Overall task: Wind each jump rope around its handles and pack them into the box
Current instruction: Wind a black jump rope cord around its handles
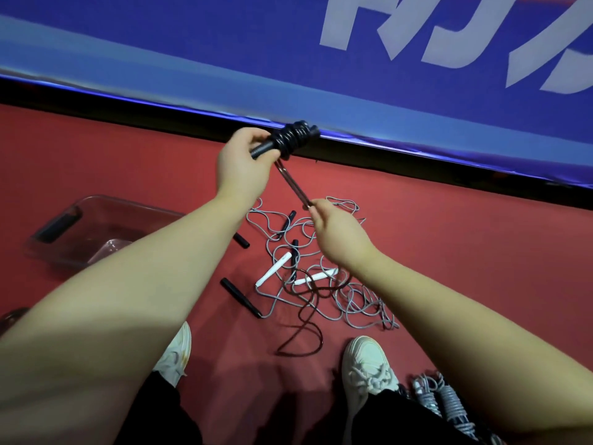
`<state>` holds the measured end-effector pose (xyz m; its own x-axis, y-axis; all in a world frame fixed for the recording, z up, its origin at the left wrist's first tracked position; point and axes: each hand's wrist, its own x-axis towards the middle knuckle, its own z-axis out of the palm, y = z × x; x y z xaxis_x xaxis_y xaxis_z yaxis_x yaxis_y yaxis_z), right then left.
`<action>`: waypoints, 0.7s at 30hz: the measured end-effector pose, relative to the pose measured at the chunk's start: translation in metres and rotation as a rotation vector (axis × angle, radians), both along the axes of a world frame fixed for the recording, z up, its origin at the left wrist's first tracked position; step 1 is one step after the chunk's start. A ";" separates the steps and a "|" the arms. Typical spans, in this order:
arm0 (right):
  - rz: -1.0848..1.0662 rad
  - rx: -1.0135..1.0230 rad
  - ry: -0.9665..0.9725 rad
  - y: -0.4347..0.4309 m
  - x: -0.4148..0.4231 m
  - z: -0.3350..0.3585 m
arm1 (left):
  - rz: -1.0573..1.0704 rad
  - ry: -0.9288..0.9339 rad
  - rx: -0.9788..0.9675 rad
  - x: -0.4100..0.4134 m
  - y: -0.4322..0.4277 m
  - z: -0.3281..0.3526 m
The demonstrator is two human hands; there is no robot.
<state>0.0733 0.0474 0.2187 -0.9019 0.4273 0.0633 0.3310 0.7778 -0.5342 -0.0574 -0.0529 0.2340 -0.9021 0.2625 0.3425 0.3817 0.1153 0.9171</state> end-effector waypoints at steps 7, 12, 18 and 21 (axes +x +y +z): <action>0.135 0.213 -0.159 -0.005 0.014 0.018 | 0.068 0.106 -0.213 -0.013 -0.020 -0.018; 0.168 0.857 0.026 -0.001 0.020 0.060 | -0.061 0.285 -0.440 -0.004 -0.014 -0.019; 0.387 1.136 0.162 0.015 0.018 0.087 | -0.308 0.418 -0.585 0.009 -0.010 -0.015; 0.455 1.130 0.237 0.025 0.017 0.094 | -0.435 0.477 -0.665 0.020 -0.007 -0.011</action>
<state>0.0904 0.0723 0.3128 -0.8702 -0.3211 0.3738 -0.1023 0.8598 0.5003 -0.0369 -0.0604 0.2229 -0.4803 0.8206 0.3098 0.8350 0.3196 0.4479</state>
